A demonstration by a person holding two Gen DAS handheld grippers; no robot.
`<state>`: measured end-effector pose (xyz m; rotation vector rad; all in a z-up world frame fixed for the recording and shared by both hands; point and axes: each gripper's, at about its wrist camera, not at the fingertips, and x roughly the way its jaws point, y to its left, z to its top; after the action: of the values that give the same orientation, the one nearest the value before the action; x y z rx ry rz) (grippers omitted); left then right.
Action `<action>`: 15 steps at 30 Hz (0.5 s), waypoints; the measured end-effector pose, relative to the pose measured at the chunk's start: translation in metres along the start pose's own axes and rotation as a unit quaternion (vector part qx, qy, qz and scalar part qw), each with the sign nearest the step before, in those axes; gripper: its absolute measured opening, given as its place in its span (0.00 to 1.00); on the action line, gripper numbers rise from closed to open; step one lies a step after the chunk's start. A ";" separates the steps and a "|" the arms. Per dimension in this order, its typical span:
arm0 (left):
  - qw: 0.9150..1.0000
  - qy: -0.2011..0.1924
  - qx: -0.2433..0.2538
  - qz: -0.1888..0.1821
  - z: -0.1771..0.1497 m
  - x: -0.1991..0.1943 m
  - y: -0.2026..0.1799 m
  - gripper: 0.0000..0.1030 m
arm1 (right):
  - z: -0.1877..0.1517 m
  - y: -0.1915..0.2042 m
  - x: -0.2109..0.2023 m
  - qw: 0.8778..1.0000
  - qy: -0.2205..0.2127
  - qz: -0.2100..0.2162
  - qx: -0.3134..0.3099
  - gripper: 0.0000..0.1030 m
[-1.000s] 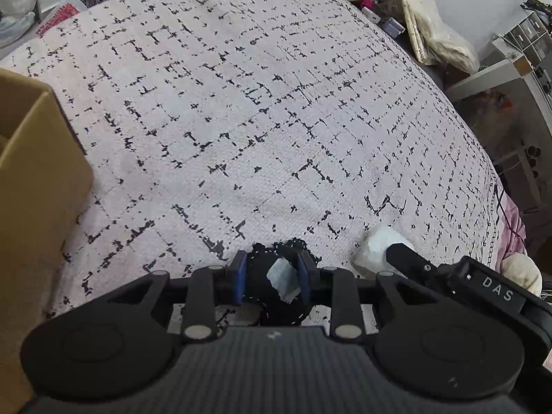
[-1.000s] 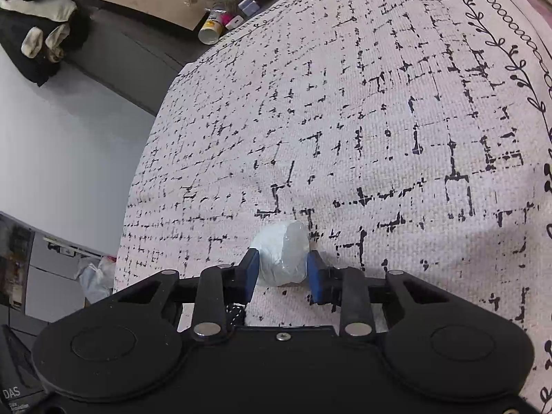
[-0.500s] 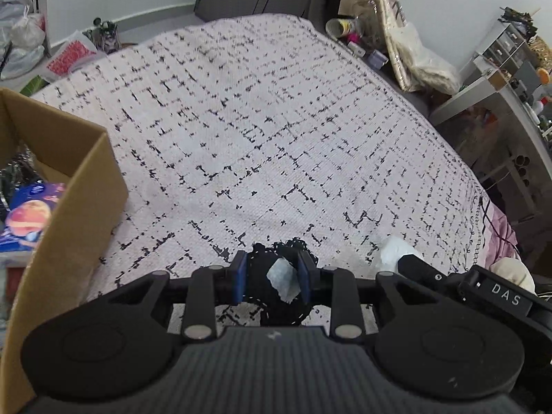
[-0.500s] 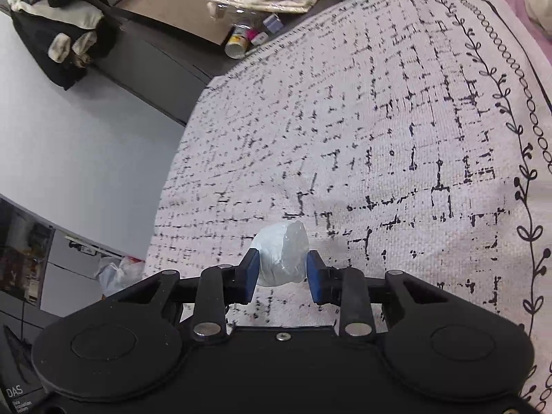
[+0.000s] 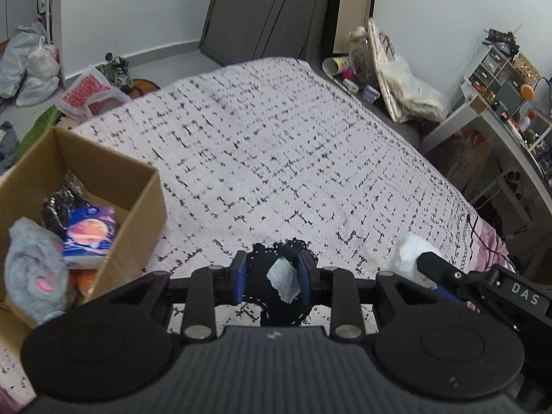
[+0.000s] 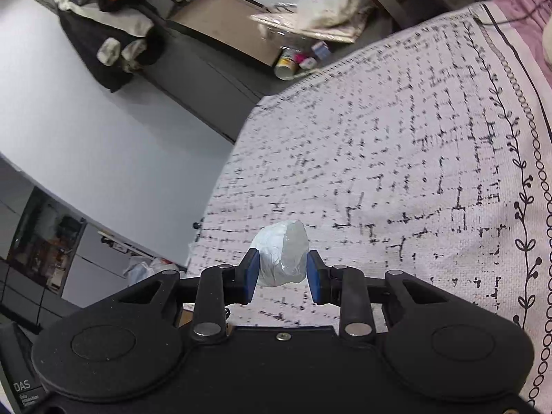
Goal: Organize soft objects
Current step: 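Carry the black cloth and white tissue ball to the box with both tools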
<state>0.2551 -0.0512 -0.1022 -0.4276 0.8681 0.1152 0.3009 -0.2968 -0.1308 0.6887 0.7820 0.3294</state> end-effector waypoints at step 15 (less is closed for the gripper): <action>0.999 -0.046 -0.016 0.014 0.011 -0.054 0.029 0.28 | -0.019 0.045 -0.026 0.997 -0.001 0.047 -0.059 0.29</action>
<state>0.2207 -0.0161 -0.0642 -0.4364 0.7829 0.1734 0.2682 -0.2686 -0.0963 0.6163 0.7245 0.4562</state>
